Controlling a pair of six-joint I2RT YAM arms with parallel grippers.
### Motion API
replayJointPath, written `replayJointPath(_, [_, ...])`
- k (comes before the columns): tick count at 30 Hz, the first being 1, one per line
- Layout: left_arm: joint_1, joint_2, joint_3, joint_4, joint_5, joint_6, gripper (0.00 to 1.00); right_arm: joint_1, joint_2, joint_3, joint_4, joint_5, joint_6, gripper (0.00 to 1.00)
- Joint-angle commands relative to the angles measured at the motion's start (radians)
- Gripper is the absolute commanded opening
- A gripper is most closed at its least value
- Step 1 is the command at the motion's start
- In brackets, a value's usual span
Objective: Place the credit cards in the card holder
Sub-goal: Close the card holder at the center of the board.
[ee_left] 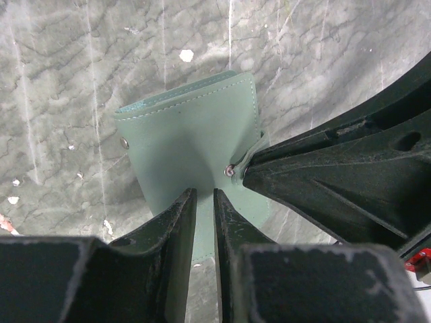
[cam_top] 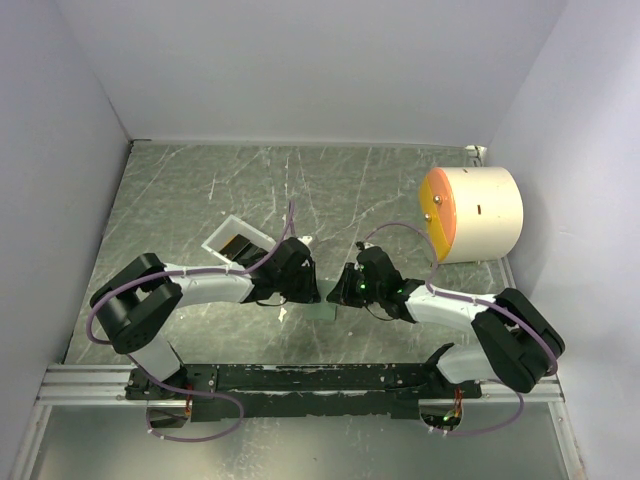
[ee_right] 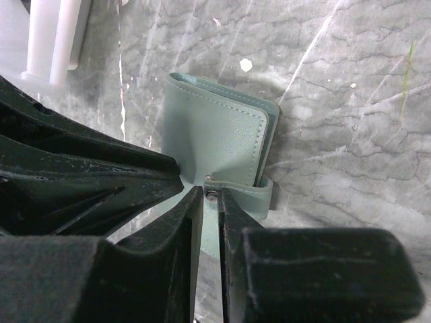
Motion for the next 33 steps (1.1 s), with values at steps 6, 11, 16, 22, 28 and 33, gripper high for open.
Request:
replayJointPath(6, [0.004,0.016,-0.015,0.030,0.030,-0.007,0.27,-0.001,0.018,0.001,0.044,-0.026,0.010,0.15])
replayJointPath(11, [0.003,0.022,-0.019,0.036,0.031,-0.012,0.27,-0.001,0.021,0.003,0.050,-0.030,0.012,0.15])
replayJointPath(16, [0.004,0.027,-0.026,0.049,0.036,-0.017,0.27,-0.002,-0.003,-0.003,0.052,-0.023,0.011,0.15])
replayJointPath(22, [0.004,0.017,-0.030,0.050,0.033,-0.023,0.26,-0.001,0.024,0.015,0.007,0.006,-0.006,0.15])
replayJointPath(28, [0.004,-0.006,-0.038,0.060,0.027,-0.037,0.27,0.001,0.015,0.034,-0.086,0.058,-0.038,0.15])
replayJointPath(33, [0.004,-0.009,-0.036,0.065,0.031,-0.041,0.27,0.003,0.028,0.052,-0.123,0.072,-0.054,0.14])
